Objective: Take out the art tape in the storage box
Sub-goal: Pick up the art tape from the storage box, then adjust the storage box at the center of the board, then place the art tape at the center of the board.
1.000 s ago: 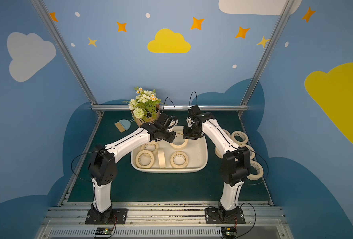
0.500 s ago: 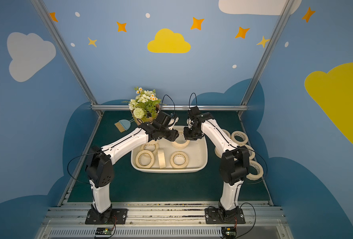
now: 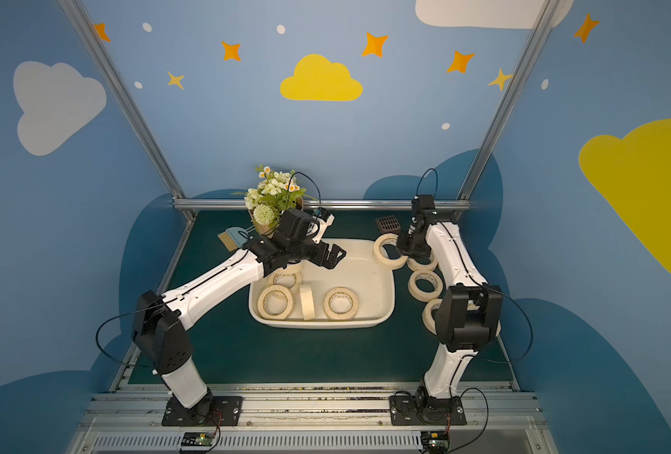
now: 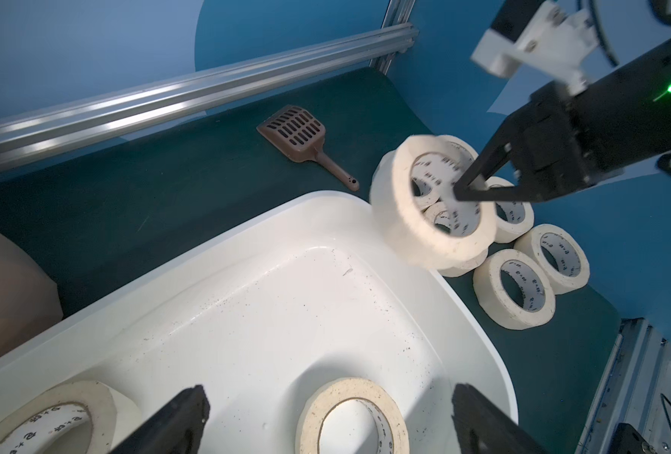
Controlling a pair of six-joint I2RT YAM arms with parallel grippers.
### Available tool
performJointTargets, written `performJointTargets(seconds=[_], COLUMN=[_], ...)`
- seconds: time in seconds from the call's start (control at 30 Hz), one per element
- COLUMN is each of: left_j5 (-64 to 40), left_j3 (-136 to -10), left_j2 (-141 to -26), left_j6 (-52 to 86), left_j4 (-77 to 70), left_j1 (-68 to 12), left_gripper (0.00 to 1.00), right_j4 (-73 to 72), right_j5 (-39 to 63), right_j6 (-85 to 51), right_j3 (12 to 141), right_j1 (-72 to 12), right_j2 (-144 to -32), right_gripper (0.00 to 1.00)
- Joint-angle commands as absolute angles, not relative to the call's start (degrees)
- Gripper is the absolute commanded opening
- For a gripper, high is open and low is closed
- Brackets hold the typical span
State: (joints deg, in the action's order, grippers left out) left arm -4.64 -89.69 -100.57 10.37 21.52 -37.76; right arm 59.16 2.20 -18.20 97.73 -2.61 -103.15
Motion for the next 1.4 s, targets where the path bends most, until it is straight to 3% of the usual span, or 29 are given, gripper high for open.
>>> performJointTargets(seconds=[0.0, 0.2, 0.67, 1.37], left_j5=[-5.2, -5.3, -4.7, -4.0], left_j3=[-87.4, -84.9, -84.2, -85.4], left_j2=[-99.1, -98.0, -98.0, -98.5], left_j6=[10.6, 11.2, 11.6, 8.6], left_j4=[21.3, 21.3, 22.7, 27.8], left_j1=[-36.8, -35.8, -35.0, -35.0], left_gripper=[1.00, 1.00, 1.00, 1.00], right_j4=[61.0, 60.2, 55.1, 54.0], right_j5=[-0.8, -2.6, 4.0, 0.0], right_j6=[-15.9, -12.8, -15.8, -15.8], right_j3=[96.4, 96.8, 93.6, 107.5], right_j1=[1.5, 4.4, -7.4, -5.0], right_j2=[-101.8, -108.1, -112.5, -128.2], right_gripper=[0.00, 0.00, 0.00, 0.00])
